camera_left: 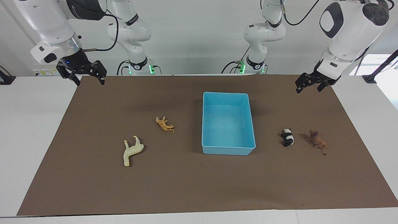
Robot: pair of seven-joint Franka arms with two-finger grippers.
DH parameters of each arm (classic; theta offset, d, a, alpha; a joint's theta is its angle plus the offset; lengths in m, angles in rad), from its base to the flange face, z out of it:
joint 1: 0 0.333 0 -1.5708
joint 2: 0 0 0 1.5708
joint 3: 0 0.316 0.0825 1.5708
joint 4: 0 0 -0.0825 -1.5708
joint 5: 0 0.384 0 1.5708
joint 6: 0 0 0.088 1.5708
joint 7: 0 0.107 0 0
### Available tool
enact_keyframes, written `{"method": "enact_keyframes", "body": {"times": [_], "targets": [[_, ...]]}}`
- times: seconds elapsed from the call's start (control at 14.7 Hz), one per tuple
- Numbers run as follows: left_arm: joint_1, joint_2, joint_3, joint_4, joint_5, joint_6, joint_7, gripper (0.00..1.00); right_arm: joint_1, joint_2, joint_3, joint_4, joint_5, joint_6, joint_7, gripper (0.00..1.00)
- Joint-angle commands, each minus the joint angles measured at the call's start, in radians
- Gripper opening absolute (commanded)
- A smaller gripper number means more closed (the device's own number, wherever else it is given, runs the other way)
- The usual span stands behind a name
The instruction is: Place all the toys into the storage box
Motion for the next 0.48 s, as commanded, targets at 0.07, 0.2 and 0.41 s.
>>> {"method": "enact_keyframes", "body": {"times": [0.07, 0.2, 0.41], "targets": [[-0.008, -0.015, 0.006, -0.025, -0.003, 0.024, 0.004, 1.00, -0.002, -0.024, -0.001, -0.030, 0.007, 0.021, -0.025, 1.00], [-0.008, -0.014, 0.006, -0.026, -0.003, 0.022, 0.007, 1.00, -0.004, -0.024, -0.001, -0.030, 0.007, 0.021, -0.023, 1.00], [-0.010, -0.012, 0.014, -0.016, -0.005, 0.018, -0.005, 1.00, -0.004, -0.031, -0.001, -0.043, 0.007, 0.023, -0.017, 1.00]]}}
